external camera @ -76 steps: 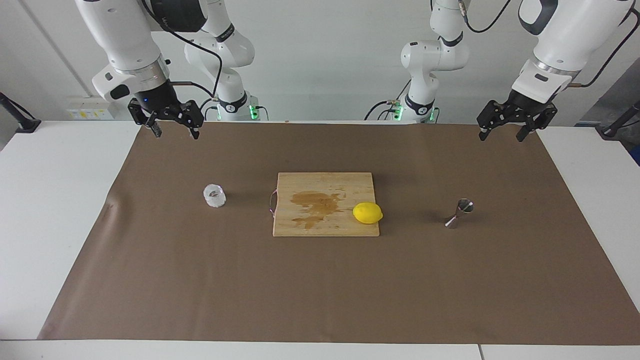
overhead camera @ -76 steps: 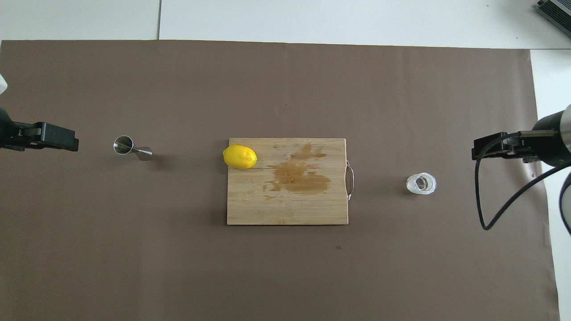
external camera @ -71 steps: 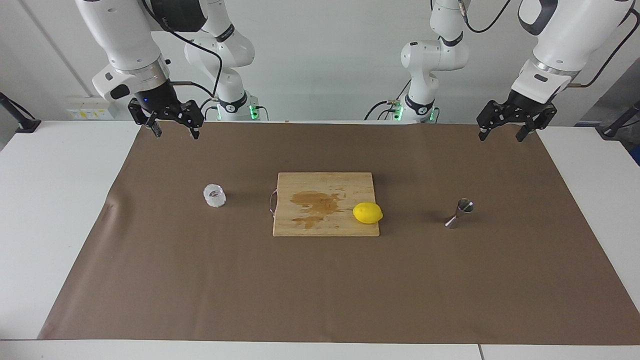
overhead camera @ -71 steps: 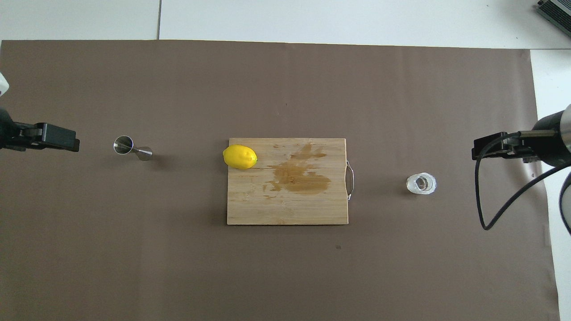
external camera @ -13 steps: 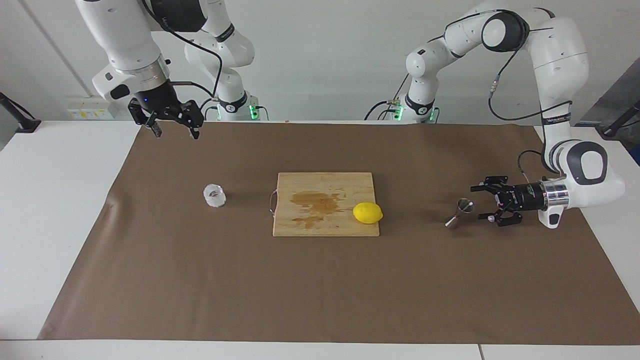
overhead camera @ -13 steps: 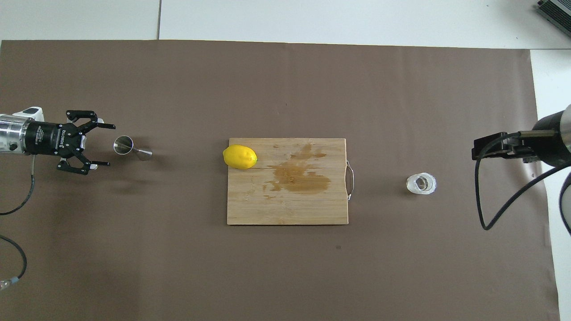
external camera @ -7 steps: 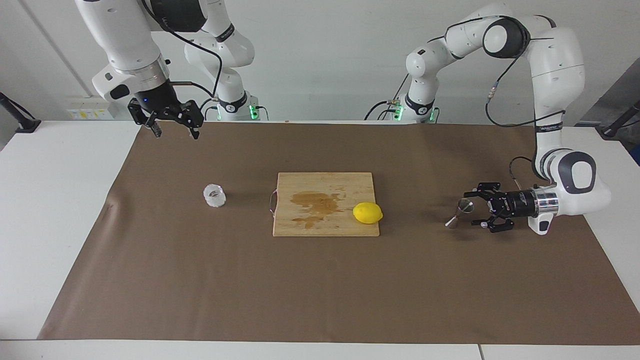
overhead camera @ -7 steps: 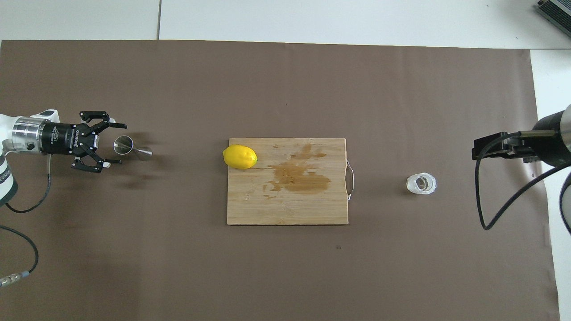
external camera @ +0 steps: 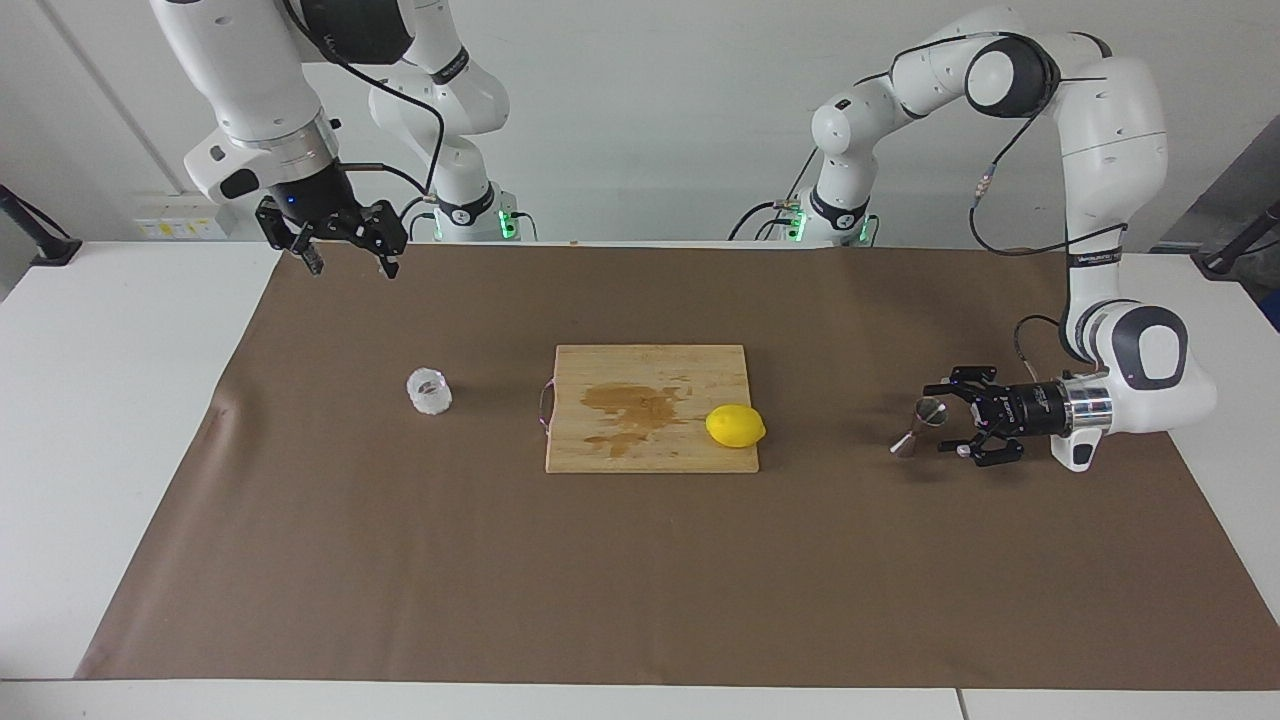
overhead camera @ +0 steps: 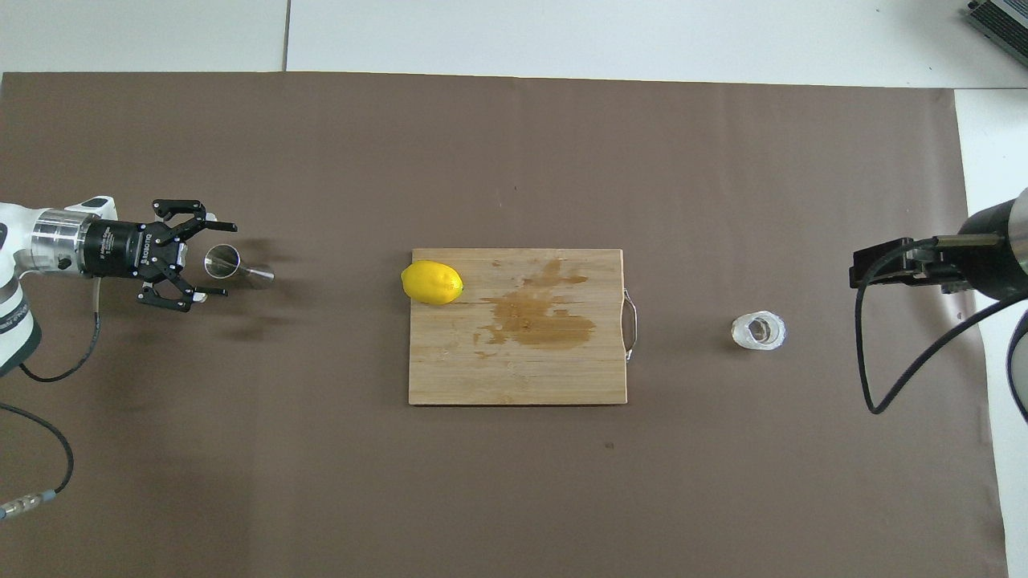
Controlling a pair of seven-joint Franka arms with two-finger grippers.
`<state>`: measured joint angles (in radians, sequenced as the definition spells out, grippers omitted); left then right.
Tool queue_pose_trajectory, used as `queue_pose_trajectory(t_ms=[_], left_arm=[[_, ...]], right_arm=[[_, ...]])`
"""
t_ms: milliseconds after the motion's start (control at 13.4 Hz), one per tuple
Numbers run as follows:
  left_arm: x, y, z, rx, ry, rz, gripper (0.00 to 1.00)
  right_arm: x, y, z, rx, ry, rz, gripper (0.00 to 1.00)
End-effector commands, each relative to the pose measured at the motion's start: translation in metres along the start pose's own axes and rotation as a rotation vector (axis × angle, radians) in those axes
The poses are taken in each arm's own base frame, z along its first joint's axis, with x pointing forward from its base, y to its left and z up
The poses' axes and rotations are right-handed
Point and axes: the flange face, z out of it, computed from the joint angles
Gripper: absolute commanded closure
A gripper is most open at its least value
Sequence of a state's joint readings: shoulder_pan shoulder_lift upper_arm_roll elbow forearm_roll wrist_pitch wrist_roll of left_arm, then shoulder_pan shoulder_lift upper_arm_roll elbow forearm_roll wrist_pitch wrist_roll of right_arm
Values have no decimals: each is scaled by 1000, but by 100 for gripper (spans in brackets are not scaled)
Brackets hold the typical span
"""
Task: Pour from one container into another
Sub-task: 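Close the left gripper around the small metal cup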
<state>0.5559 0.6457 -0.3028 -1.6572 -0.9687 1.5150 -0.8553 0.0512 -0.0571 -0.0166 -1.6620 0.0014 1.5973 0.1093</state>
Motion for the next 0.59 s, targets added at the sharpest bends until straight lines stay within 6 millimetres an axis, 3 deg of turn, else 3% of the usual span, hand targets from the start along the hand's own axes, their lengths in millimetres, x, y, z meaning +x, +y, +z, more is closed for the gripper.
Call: queue_pose_trajectory(t_ms=[0, 521], left_arm=[[1, -5, 3, -4, -29, 1, 0], [2, -10, -10, -11, -35, -17, 0]], right_arm=[[-2, 2, 0, -6, -9, -15, 0], [-2, 3, 1, -6, -10, -13, 0]])
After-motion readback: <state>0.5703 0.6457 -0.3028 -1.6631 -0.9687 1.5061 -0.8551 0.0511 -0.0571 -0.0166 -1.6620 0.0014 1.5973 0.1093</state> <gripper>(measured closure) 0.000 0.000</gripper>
